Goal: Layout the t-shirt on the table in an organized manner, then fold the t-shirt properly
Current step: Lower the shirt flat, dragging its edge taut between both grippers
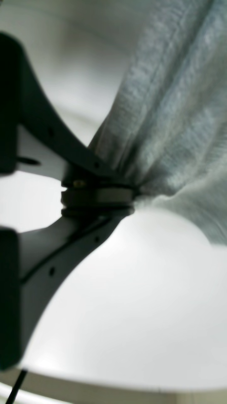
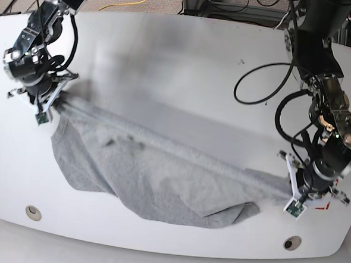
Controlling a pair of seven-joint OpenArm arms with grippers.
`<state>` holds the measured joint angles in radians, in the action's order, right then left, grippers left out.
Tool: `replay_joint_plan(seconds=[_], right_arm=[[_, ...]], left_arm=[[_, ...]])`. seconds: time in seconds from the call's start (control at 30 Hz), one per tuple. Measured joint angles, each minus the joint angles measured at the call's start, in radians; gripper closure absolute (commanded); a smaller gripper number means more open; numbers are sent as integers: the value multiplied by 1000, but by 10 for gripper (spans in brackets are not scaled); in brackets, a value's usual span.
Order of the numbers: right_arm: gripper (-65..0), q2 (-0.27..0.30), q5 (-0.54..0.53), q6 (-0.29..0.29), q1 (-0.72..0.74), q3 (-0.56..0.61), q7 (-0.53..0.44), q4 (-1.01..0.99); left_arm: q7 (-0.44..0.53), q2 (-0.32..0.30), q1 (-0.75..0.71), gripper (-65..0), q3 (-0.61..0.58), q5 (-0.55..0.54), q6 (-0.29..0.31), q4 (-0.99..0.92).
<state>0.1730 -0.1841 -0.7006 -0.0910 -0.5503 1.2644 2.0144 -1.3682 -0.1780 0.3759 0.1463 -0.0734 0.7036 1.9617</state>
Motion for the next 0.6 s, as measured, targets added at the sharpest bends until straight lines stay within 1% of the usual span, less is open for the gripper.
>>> replay_joint_plan(seconds=[0.07, 0.2, 0.3, 0.43, 0.6], right_arm=[[0, -26, -1, 1, -64, 1, -55, 0], [0, -60, -2, -4, -163, 4, -79, -2], [0, -74, 3, 0, -199, 1, -106, -2], [0, -82, -10, -6, -229, 6, -121, -2], [0, -82, -14, -7, -254, 7, -118, -16]], left_arm=[[4, -11, -68, 0, 12, 2, -5, 10], [7, -44, -208, 0, 62, -8, 0, 16], [7, -66, -282, 0, 109, -8, 2, 14], [8, -99, -348, 0, 149, -8, -4, 14], [32, -132, -431, 0, 175, -24, 0, 15]])
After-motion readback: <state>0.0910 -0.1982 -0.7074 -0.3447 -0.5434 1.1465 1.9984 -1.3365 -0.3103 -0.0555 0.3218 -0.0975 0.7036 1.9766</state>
